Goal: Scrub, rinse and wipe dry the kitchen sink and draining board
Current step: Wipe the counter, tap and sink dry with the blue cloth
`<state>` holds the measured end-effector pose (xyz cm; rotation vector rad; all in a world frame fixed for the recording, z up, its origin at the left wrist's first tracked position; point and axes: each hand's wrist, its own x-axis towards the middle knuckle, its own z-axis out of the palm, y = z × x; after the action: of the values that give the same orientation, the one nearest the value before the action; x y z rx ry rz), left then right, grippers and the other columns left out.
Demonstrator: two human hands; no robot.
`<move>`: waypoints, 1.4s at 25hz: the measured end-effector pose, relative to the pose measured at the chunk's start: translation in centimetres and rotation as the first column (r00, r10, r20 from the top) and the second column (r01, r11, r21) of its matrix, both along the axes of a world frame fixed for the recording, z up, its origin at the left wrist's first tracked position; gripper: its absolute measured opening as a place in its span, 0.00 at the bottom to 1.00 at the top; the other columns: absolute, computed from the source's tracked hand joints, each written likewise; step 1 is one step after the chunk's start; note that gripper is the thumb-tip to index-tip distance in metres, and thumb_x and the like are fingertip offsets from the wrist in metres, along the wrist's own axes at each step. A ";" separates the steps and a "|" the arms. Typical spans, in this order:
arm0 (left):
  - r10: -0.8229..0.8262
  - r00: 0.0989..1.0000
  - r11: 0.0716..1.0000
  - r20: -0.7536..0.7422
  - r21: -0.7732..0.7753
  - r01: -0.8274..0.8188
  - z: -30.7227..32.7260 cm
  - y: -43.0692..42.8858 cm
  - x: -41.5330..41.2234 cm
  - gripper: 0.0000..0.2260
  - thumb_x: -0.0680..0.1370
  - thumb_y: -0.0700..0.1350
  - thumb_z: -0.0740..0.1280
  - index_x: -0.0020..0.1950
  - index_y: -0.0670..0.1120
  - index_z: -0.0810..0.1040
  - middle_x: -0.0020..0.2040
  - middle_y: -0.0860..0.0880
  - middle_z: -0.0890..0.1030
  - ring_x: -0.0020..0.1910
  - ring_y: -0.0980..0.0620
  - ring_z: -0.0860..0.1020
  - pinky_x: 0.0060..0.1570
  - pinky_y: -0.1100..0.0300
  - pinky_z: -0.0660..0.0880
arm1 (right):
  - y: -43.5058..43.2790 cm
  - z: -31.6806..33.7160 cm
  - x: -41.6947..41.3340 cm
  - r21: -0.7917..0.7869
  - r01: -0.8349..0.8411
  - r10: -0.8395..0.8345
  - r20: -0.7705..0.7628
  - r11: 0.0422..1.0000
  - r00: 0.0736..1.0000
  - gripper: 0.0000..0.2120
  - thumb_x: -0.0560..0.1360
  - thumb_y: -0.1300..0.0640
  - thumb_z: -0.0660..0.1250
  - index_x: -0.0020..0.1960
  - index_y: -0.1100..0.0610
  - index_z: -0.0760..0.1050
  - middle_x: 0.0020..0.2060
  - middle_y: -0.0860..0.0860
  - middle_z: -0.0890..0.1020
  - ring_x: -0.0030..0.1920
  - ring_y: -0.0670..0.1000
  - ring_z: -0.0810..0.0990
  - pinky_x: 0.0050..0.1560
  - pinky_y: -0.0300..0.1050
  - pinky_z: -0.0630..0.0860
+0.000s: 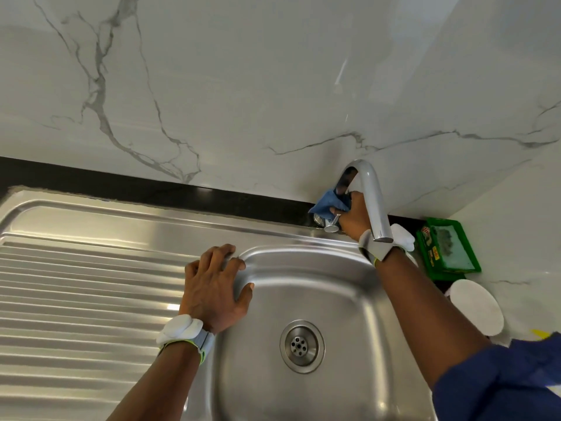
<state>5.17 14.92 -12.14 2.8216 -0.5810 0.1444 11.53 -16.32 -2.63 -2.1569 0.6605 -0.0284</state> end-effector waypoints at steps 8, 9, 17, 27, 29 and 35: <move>0.011 1.000 1.000 -0.009 -0.013 -0.011 0.0 0.0 0.0 0.21 0.71 0.64 0.67 0.59 0.55 0.80 0.71 0.50 0.73 0.69 0.43 0.71 0.60 0.45 0.69 | -0.2 -3.9 -4.9 -0.114 0.485 -0.489 -0.005 0.867 0.872 0.17 0.76 0.61 0.67 0.63 0.66 0.73 0.62 0.67 0.76 0.60 0.68 0.76 0.58 0.58 0.76; 0.014 1.000 1.000 -0.006 -0.011 -0.014 -0.1 0.0 0.0 0.21 0.71 0.64 0.67 0.59 0.55 0.80 0.70 0.50 0.73 0.69 0.43 0.71 0.60 0.45 0.69 | 0.1 -3.9 -5.5 -0.208 0.524 -0.520 0.077 0.826 0.851 0.24 0.74 0.61 0.67 0.68 0.67 0.69 0.64 0.67 0.75 0.64 0.69 0.73 0.62 0.61 0.73; 0.005 1.000 1.000 -0.006 -0.031 -0.006 -0.1 -0.1 0.0 0.22 0.70 0.64 0.68 0.59 0.54 0.80 0.70 0.48 0.74 0.69 0.42 0.72 0.60 0.44 0.70 | 4.4 -7.3 -9.7 -0.565 -0.320 0.354 -0.052 0.761 0.934 0.26 0.79 0.62 0.56 0.77 0.62 0.64 0.75 0.60 0.66 0.75 0.62 0.66 0.72 0.60 0.69; -0.005 1.000 1.000 -0.015 -0.010 0.004 0.0 0.1 0.0 0.21 0.70 0.64 0.69 0.58 0.54 0.80 0.71 0.49 0.73 0.70 0.42 0.71 0.60 0.44 0.70 | 10.6 -5.2 2.3 -0.712 -0.433 0.221 -0.375 0.553 0.900 0.23 0.73 0.63 0.51 0.52 0.64 0.85 0.49 0.63 0.84 0.50 0.60 0.84 0.46 0.49 0.82; -0.004 1.000 1.000 -0.016 -0.020 0.004 -0.1 0.2 -0.1 0.21 0.71 0.64 0.69 0.58 0.54 0.81 0.71 0.48 0.74 0.69 0.42 0.71 0.61 0.43 0.71 | 9.3 -7.2 1.5 -0.621 -0.440 0.237 -0.385 0.649 0.892 0.21 0.71 0.64 0.54 0.48 0.65 0.85 0.42 0.63 0.85 0.41 0.60 0.86 0.37 0.47 0.82; -0.003 1.000 0.999 -0.027 -0.032 0.002 0.0 0.1 0.0 0.21 0.71 0.64 0.68 0.58 0.54 0.81 0.71 0.49 0.73 0.70 0.43 0.70 0.61 0.44 0.69 | 10.5 -2.9 -2.2 -0.395 -0.131 0.096 -0.106 0.909 0.990 0.15 0.76 0.63 0.65 0.62 0.61 0.78 0.56 0.61 0.82 0.55 0.62 0.81 0.51 0.49 0.77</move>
<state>5.15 15.03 -12.12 2.7871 -0.5712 0.1144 9.29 -5.78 -5.53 -2.6041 0.6153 -0.0107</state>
